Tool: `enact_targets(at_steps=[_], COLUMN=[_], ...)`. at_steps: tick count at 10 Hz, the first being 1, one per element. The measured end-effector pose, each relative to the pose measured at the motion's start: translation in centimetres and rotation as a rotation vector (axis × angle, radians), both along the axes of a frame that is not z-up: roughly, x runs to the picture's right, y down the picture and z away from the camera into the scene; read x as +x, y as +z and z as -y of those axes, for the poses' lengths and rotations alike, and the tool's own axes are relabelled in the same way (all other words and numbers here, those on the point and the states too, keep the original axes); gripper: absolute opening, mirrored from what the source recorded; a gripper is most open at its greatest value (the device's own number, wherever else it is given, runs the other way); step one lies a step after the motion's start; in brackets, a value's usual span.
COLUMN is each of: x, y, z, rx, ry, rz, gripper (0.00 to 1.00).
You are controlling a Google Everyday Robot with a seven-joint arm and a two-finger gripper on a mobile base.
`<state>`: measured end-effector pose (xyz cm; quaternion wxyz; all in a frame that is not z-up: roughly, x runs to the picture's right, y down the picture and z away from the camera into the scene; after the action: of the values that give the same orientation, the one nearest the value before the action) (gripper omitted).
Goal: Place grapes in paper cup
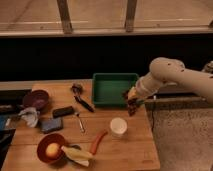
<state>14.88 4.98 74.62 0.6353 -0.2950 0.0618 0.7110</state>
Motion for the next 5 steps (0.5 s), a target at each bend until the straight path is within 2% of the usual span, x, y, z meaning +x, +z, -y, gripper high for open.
enact_targets(at_steps=[3,5], x=[0.00,-0.29], y=[0.00,-0.36], z=[0.03,-0.56], rx=[0.000,-0.012], ry=[-0.002,-0.049], rz=[0.000,-0.002], gripper=[0.00,0.00])
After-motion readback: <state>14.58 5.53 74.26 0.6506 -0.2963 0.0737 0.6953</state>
